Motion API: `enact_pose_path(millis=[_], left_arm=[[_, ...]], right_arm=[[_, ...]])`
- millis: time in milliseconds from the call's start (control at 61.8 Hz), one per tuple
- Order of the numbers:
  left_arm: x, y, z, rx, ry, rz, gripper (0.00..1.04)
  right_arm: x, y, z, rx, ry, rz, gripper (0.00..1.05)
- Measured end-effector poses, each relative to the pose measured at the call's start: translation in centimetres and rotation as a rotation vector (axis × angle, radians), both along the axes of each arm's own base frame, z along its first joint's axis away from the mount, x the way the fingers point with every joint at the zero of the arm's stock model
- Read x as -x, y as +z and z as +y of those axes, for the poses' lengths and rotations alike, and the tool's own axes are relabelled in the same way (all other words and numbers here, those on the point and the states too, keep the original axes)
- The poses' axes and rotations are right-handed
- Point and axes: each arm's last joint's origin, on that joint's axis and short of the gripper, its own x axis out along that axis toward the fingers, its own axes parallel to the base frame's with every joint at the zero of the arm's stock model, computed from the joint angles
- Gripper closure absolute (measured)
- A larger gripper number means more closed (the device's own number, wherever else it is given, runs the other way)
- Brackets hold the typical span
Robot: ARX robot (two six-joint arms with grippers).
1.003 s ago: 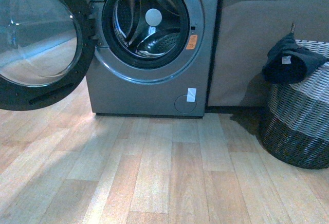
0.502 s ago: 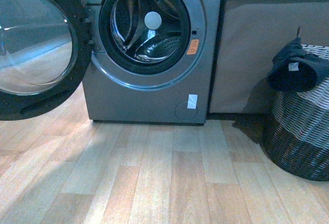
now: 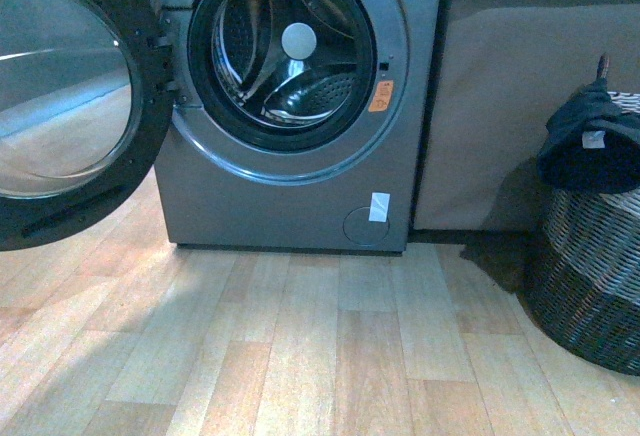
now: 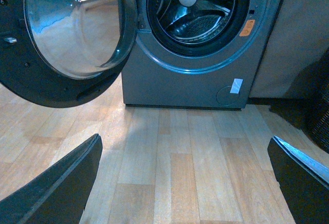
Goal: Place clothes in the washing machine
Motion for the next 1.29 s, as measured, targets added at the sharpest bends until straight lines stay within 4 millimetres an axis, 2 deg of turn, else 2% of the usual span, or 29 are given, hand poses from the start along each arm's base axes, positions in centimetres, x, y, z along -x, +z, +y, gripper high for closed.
enact_pose_path(millis=[1294], left_arm=[[0.0, 0.0, 0.0, 0.0, 0.0, 0.0, 0.07]], right_arm=[[0.0, 0.0, 0.0, 0.0, 0.0, 0.0, 0.07]])
